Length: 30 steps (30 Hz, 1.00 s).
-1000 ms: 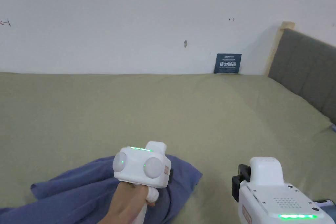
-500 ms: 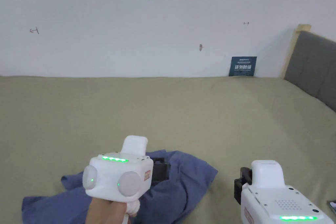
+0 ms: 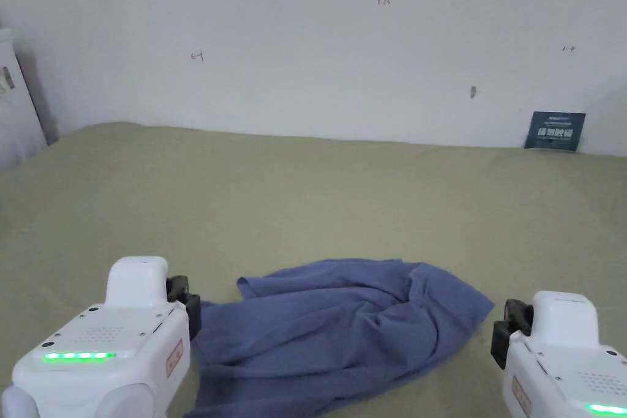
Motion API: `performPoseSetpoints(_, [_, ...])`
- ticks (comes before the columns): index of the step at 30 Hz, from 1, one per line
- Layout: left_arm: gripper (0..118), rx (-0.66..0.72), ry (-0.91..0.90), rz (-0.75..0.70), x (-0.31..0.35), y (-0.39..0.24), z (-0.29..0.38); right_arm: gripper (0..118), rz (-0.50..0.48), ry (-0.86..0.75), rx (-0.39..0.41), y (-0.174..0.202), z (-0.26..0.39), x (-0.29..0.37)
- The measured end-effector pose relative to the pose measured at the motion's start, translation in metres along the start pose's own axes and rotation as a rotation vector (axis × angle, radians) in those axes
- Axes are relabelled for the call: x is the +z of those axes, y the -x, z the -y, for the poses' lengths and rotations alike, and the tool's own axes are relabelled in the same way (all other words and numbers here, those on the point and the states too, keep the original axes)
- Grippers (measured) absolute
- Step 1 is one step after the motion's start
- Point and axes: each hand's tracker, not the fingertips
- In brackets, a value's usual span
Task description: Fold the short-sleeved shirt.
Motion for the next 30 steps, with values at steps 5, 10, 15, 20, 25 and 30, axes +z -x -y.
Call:
performPoseSetpoints(5, [0,-0.003,0.013,-0.024,0.002,0.015,0.001,0,-0.021,0.008,0.01,0.011,0.002,0.003])
performPoseSetpoints(10, [0,0.006,0.093,-0.001,-0.039,0.02,-0.001,0,-0.037,0.031,0.029,0.02,0.004,-0.009])
performPoseSetpoints(15, [0,0.029,0.369,0.058,-0.136,0.032,0.007,0,-0.05,0.066,0.043,0.025,0.009,-0.029])
performPoseSetpoints(20, [0,-0.049,0.546,0.011,-0.229,0.042,0.022,0,-0.047,0.125,0.071,0.028,0.022,-0.058])
performPoseSetpoints(25, [109,-0.044,0.576,-0.045,-0.27,0.045,0.032,0,-0.046,0.192,0.089,0.029,0.039,-0.086])
performPoseSetpoints(30, [101,-0.083,0.628,-0.049,-0.281,0.036,0.045,0,-0.052,0.238,0.084,0.033,0.05,-0.1])
